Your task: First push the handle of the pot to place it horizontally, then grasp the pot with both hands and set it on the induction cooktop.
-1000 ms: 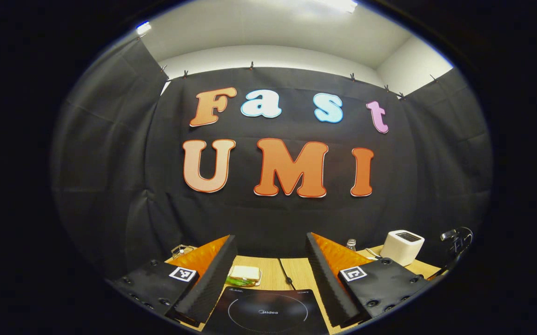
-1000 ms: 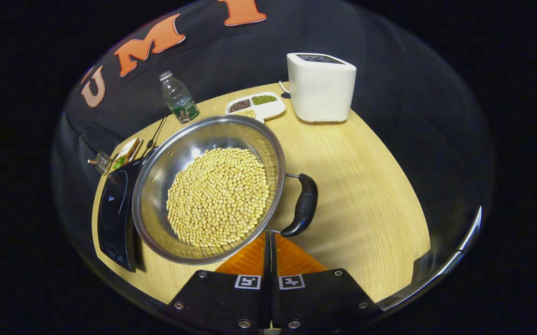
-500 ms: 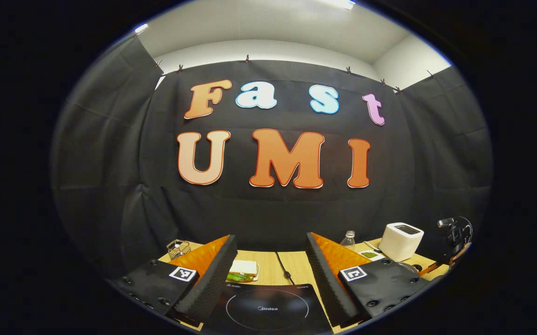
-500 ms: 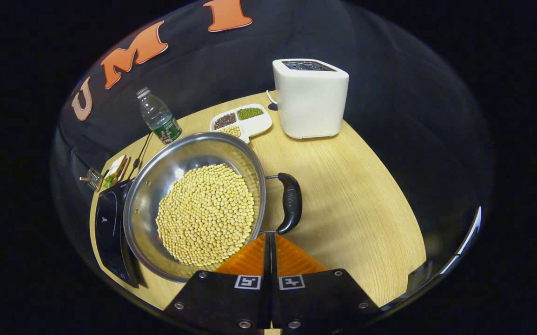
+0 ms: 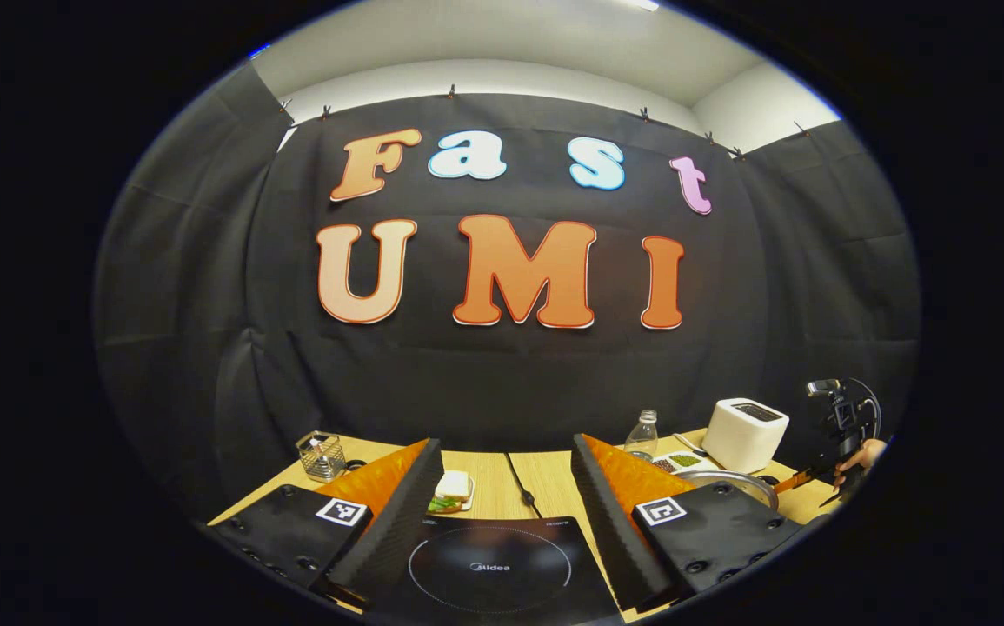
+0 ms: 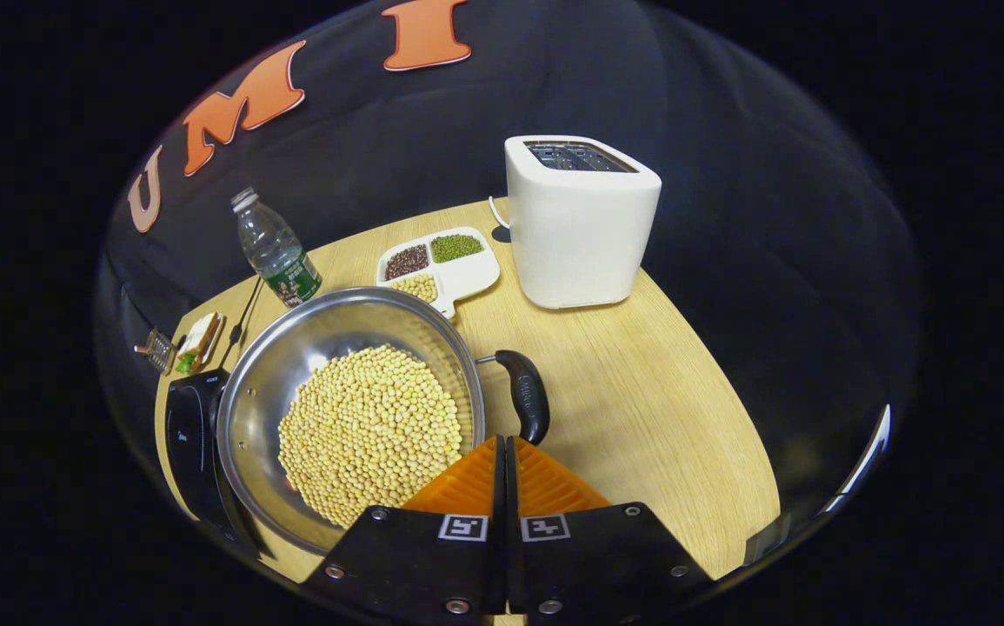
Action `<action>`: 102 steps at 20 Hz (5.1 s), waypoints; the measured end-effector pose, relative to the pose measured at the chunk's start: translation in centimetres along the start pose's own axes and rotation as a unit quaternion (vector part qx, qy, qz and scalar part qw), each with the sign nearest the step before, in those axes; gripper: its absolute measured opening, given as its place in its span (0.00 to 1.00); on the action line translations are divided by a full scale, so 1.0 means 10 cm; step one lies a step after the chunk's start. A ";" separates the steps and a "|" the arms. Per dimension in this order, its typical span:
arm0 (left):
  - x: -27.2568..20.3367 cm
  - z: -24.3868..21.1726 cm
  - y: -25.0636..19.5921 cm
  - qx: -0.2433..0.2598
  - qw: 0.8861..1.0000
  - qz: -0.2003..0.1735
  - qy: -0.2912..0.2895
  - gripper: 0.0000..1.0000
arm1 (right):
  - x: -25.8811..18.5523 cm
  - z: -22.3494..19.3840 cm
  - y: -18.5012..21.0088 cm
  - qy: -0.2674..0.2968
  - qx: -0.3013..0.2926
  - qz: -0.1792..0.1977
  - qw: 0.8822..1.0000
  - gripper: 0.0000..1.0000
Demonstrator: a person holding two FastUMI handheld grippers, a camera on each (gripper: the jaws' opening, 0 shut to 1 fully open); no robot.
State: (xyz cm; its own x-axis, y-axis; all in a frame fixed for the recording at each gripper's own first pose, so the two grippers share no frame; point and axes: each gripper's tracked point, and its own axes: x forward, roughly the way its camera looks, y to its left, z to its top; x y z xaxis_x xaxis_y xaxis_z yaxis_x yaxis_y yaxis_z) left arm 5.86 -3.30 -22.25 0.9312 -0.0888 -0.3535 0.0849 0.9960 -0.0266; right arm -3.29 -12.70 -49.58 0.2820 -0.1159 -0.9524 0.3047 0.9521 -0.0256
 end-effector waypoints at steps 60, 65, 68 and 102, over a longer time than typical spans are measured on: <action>1.28 -3.01 -1.88 -0.001 0.936 -0.057 0.347 0.87 | 0.73 0.28 0.06 -0.025 -0.101 -0.012 0.994 0.76; 1.35 -2.99 -1.84 0.005 0.944 -0.042 0.328 0.81 | 0.71 0.29 0.07 -0.049 -0.109 -0.013 0.993 0.75; 1.38 -2.97 -1.84 -0.001 0.947 -0.037 0.318 0.79 | 0.68 0.30 0.07 -0.062 -0.120 -0.022 0.991 0.73; 0.36 -1.39 0.23 -0.014 0.972 0.054 0.230 0.76 | -1.08 0.28 2.16 -0.145 -0.154 0.070 0.975 0.64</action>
State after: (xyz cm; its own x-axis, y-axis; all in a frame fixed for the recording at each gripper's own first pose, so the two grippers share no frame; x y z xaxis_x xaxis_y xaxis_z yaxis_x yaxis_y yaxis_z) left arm 4.49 -1.23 -36.53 0.6765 0.0207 -0.7361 -0.0190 0.9998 0.0107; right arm 2.75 8.30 -38.97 0.5595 -0.0115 -0.8287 -0.0293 0.9990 -0.0337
